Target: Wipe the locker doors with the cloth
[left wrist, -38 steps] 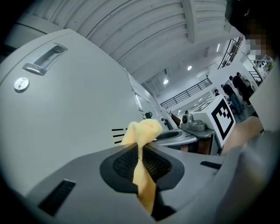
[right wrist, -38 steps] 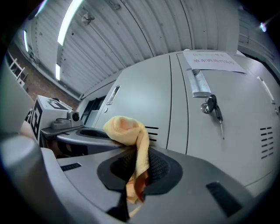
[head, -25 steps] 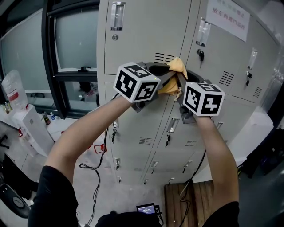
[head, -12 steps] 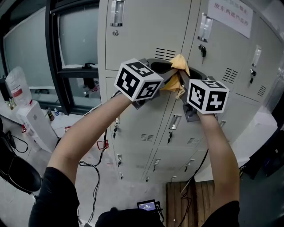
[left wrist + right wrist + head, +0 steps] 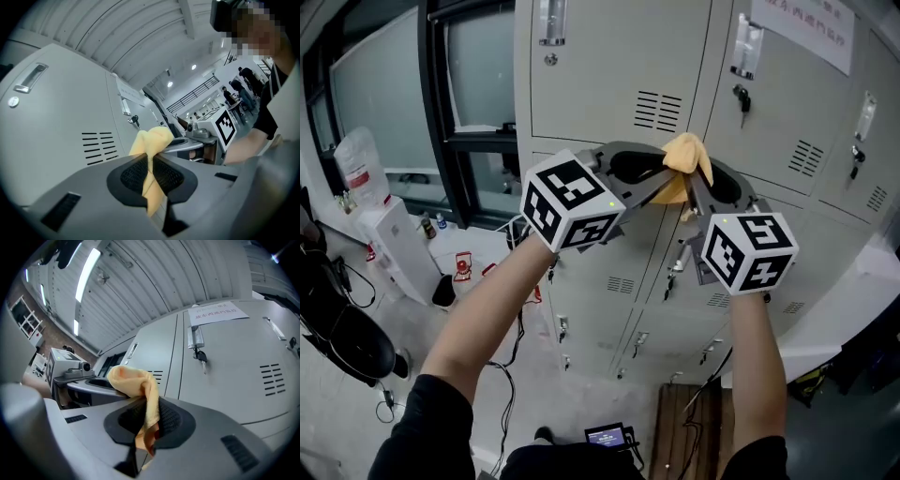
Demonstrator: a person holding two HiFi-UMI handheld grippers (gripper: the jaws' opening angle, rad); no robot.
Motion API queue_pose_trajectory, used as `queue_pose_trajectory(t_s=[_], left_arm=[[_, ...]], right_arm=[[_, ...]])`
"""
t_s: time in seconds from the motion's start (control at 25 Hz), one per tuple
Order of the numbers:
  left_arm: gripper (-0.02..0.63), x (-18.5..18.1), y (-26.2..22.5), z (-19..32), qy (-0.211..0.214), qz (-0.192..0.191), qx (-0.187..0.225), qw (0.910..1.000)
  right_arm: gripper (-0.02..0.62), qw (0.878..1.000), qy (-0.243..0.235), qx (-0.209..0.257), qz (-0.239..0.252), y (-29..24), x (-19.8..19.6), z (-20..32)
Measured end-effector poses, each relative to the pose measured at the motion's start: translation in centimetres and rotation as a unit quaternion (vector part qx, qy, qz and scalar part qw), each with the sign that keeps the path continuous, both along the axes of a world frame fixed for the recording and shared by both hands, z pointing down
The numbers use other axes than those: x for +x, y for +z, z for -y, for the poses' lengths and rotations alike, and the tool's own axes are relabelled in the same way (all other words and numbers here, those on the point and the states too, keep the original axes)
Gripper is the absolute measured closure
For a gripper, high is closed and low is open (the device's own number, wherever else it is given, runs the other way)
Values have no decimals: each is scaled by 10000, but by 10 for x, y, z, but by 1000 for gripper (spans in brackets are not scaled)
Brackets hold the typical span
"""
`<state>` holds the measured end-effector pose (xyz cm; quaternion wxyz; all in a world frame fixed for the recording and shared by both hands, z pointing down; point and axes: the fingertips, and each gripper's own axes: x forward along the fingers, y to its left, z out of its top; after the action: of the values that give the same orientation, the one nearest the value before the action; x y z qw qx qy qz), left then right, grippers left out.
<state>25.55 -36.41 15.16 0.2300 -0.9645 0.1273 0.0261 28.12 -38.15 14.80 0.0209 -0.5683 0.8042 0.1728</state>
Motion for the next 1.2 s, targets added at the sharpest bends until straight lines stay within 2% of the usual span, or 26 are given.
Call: queue_pose_trajectory(t_s=[0.24, 0.36, 0.64, 0.96, 1.2], left_arm=[[563, -11, 44, -33, 107, -37, -232, 9997], [563, -28, 61, -54, 182, -88, -399, 9990], [563, -85, 121, -91, 203, -118, -876, 9959], [563, -163, 189, -166, 168, 30, -1342, 9908], [550, -190, 217, -214, 173, 0, -1537, 9880]], right_arm=[[534, 9994, -70, -185, 294, 44, -2, -32], [534, 9988, 12, -324, 372, 63, -13, -54], [534, 9953, 164, -840, 445, 125, -65, -94], [534, 9902, 276, -1270, 511, 190, -144, -173], [534, 9857, 491, -1479, 644, 218, -166, -229]])
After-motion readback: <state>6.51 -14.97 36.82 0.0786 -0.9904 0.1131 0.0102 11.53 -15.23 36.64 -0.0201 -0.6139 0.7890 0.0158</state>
